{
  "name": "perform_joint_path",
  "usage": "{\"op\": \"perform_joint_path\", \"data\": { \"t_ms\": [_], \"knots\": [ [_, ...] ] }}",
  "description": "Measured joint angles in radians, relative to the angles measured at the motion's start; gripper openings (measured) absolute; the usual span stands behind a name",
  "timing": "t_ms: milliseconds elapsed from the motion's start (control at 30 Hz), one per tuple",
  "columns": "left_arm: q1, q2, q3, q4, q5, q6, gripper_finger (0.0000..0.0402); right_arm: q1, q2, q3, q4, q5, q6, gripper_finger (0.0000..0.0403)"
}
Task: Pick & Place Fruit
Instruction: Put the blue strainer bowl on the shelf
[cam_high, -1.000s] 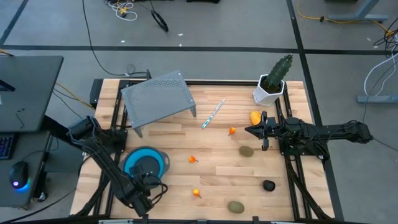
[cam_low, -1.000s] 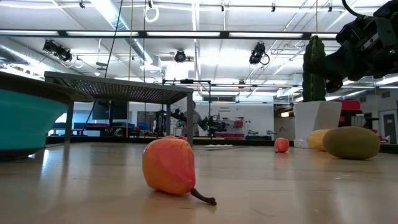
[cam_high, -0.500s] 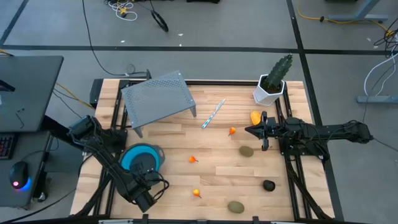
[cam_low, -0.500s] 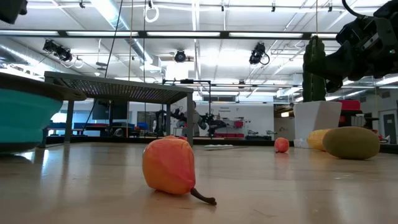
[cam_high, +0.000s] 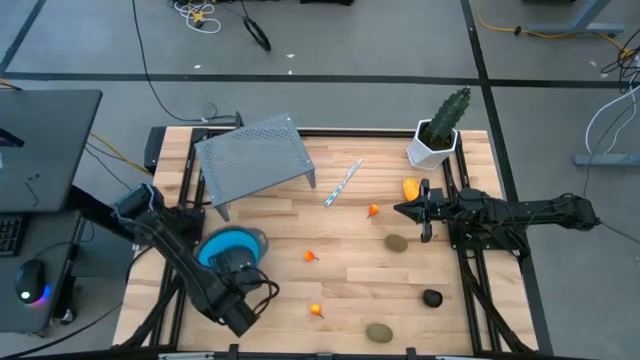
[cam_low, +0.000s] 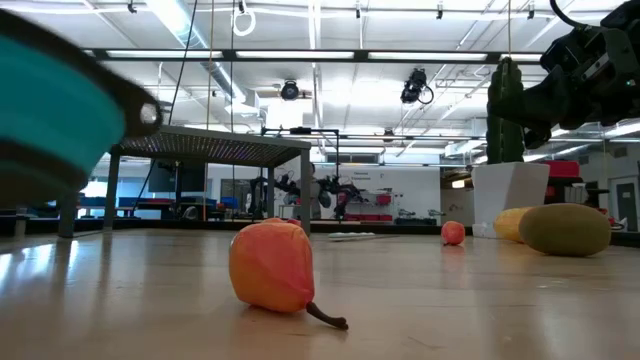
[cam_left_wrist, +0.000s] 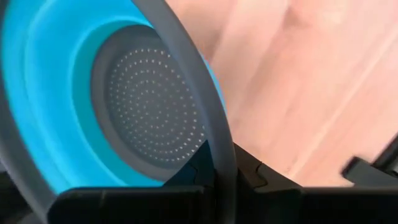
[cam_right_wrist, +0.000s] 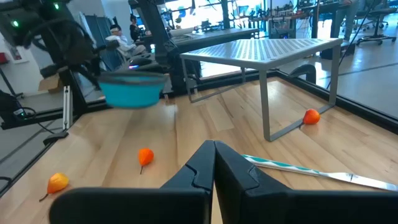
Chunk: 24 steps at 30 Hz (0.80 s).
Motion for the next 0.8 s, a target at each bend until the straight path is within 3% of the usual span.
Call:
{"op": "perform_joint_path", "data": {
  "t_ms": [233, 467, 800],
  "knots": [
    [0.017, 0.000, 0.155, -0.189, -0.076, 0.005, 0.0015, 0.000, 0.000, 0.000, 0.000, 0.000, 0.000, 0.0013],
    [0.056, 0.000, 0.274, -0.195, -0.201, 0.128, 0.0016, 0.000, 0.000, 0.000, 0.000, 0.000, 0.000, 0.0013],
    [0.148, 0.000, 0.347, -0.195, -0.361, 0.370, 0.0017, 0.000, 0.000, 0.000, 0.000, 0.000, 0.000, 0.0013]
  ]
}}
